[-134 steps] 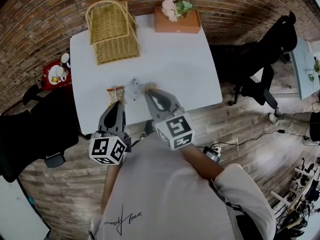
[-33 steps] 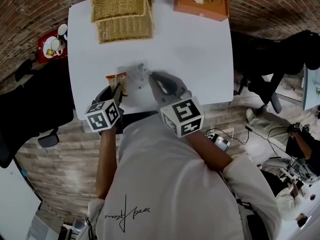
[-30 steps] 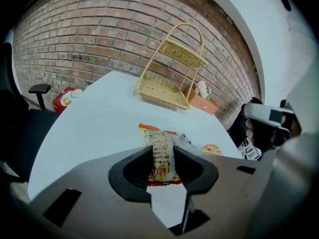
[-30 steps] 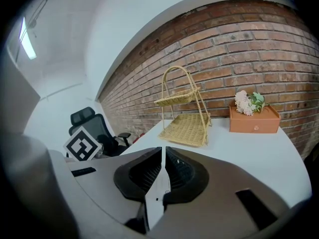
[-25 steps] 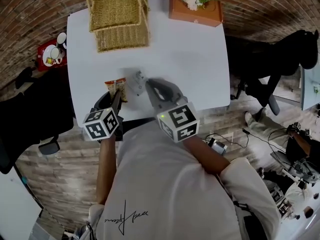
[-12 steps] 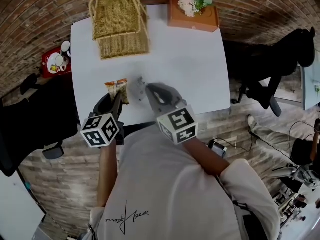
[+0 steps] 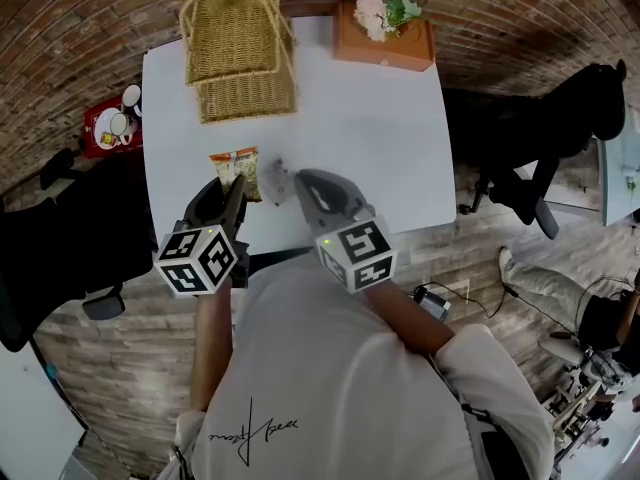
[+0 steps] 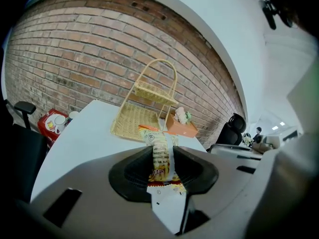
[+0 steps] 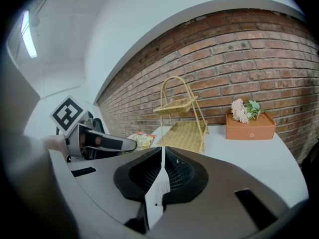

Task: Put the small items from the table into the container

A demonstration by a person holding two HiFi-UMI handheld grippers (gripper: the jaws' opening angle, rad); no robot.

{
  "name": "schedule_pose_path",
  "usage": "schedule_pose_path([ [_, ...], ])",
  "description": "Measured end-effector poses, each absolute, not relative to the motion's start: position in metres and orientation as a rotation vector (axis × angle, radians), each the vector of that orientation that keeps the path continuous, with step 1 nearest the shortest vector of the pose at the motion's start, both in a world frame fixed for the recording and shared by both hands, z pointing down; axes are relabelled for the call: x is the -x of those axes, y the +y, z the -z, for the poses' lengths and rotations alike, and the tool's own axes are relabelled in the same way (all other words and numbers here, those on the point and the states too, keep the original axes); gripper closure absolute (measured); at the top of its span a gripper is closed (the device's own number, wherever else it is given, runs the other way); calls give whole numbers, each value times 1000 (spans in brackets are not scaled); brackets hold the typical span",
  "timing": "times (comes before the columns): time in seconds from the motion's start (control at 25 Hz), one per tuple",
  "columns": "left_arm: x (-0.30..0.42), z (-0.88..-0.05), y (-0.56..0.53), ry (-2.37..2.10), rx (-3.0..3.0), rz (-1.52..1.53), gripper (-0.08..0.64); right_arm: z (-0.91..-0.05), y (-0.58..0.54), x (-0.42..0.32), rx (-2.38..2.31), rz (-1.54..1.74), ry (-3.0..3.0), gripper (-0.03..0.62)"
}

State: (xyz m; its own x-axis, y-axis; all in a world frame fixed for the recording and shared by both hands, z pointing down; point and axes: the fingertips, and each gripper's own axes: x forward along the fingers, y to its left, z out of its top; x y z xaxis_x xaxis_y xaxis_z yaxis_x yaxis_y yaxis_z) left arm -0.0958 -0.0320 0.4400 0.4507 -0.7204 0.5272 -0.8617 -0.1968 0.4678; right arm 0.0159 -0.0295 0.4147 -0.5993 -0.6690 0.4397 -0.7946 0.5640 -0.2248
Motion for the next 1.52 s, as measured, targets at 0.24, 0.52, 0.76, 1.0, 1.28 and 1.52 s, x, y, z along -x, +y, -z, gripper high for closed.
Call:
schedule_pose_path([
  [0.24,94,-420,-41,-1318,-2000,-191,430,-414,-29,-13,-1195,-594,-2501,571],
  [0.52,99,-410,-48,-1321,-2012,-162,430,-408,-32,-9,-1220,-597,-2509,571],
  [0.76,101,-392,-58,-1322,-2045,-135,430,-407,-34,-4,-1216,-601,-2505,571],
  [1.0,101,-376,-74,-1328,-2072,-112,430,-407,-38,-1,-1211,-603,-2508,571],
  [1.28,101,-363,-92,-1329,-2100,-85,430,-410,-44,-1,-1213,-615,-2492,571],
  [1.52,101,-348,-109,-1333,-2128,-64,430,-411,-48,-1,-1210,-598,-2491,571],
])
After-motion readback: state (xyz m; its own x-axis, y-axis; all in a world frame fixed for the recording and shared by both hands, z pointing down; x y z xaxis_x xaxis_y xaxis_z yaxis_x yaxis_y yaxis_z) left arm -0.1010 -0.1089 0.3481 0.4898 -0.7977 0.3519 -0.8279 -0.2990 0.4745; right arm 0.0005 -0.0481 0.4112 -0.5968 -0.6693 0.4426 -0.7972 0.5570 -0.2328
